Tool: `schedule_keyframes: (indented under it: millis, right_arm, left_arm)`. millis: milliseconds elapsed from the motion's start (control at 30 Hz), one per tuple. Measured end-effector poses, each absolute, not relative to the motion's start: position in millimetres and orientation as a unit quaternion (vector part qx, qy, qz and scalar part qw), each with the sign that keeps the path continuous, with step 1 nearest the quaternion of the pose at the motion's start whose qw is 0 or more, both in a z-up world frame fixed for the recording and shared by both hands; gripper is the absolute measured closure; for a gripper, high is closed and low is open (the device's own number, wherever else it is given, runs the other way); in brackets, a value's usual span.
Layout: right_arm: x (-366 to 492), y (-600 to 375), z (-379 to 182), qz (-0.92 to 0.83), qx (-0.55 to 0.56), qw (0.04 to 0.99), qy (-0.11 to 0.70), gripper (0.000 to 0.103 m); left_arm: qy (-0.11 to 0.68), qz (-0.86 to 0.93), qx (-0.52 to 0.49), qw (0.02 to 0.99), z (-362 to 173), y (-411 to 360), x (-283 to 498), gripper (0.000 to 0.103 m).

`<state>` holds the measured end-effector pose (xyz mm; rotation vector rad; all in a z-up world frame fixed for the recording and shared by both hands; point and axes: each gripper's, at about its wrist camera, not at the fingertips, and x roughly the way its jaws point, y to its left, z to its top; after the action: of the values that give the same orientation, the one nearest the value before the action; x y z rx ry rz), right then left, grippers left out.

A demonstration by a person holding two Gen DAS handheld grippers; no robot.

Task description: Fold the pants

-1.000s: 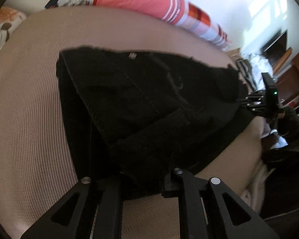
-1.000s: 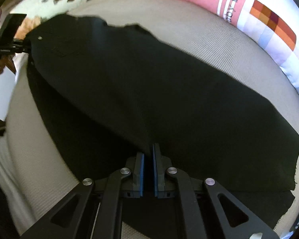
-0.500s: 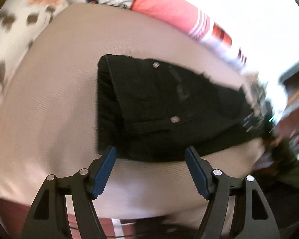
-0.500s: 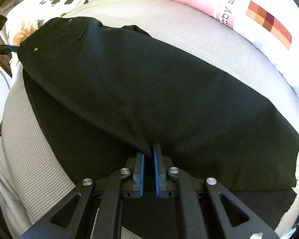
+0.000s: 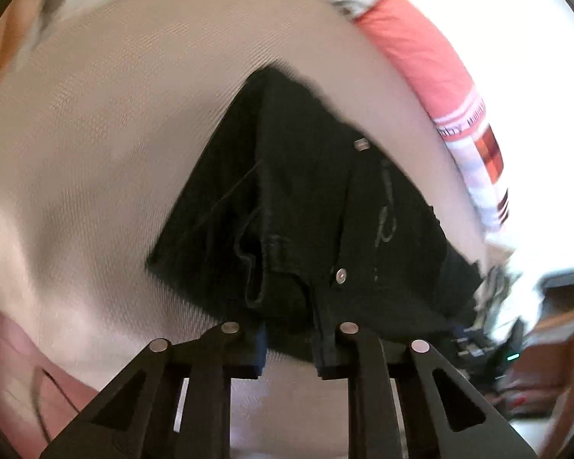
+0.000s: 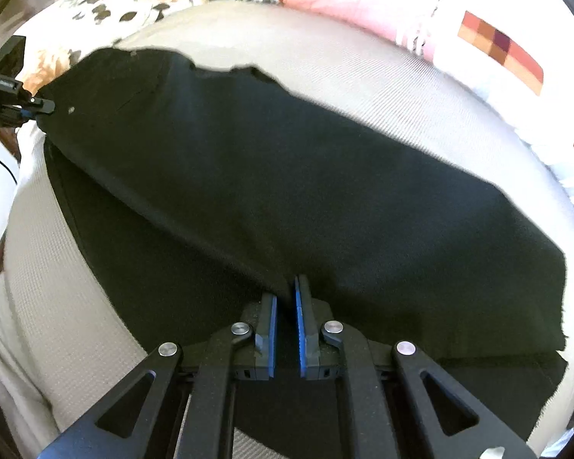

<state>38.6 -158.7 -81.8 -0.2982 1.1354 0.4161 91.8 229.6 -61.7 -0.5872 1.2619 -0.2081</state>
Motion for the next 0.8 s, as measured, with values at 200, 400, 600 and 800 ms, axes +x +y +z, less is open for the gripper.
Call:
schedule_keyframes:
  millis: [200, 400, 600, 800]
  right_arm:
    - [16, -156, -29, 0.205, -0.136, 0.829, 0.502, 0.096]
    - [-7, -134, -54, 0.228, -0.147, 0.800, 0.535, 0.097]
    - [-17, -122, -89, 0.224, -0.163, 0.776, 0.567, 0.097]
    - [-11, -130, -90, 0.222, -0.120, 0.776, 0.578, 0.094]
  left_arm:
    - [0.533, -0.146, -0.188, 0.812, -16, 230, 113, 0.086]
    - [0.575, -0.140, -0.103, 0.799, -64, 232, 112, 0.085]
    - [0.567, -0.139, -0.109, 0.805, -82, 238, 105, 0.080]
    - [0.547, -0.097, -0.052, 0.830, -62, 231, 87, 0.056]
